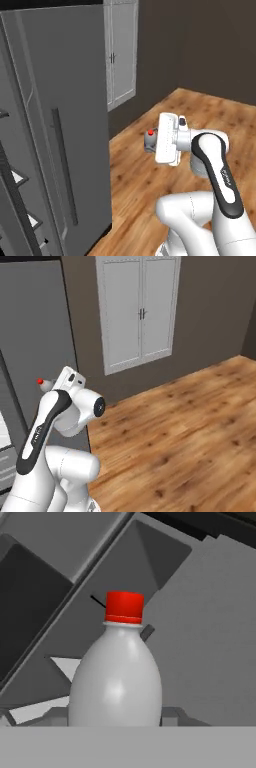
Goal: Take the bottled waters from the counter and place them in the freezer to freeze. Close the freezer door after placing the bottles.
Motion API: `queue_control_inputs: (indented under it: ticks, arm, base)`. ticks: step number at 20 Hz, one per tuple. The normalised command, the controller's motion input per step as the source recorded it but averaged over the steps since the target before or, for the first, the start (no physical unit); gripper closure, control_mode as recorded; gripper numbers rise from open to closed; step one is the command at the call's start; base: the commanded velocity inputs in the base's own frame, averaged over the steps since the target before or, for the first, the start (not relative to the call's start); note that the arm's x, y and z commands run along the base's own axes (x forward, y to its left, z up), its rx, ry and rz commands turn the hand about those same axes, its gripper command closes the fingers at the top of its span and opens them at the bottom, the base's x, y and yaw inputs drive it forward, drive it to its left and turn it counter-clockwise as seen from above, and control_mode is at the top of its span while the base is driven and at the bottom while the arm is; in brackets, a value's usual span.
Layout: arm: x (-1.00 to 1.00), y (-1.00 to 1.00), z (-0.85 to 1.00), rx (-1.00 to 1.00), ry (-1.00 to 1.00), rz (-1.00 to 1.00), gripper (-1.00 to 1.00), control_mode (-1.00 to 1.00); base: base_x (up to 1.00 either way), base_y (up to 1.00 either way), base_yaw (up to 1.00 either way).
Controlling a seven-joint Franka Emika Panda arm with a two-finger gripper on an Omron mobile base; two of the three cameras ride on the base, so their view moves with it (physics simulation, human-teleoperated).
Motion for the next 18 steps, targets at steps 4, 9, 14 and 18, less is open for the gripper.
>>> queue_control_inputs:
  ticks: [4, 9, 14, 18]
  arm:
    - [0.0, 0.0, 0.0, 0.0, 0.0, 0.0, 1.0, 1.0]
    - [0.0, 0.0, 0.0, 0.0, 0.0, 0.0, 1.0, 1.0]
    - [0.0, 0.0, 0.0, 0.0, 0.0, 0.0, 1.0, 1.0]
    - [0.0, 0.0, 0.0, 0.0, 0.0, 0.0, 1.0, 1.0]
  base:
    - [0.0, 0.0, 0.63]
    - [0.07, 0.0, 0.59]
    - [0.22, 0.0, 0.38]
    - [0.42, 0.0, 0.3]
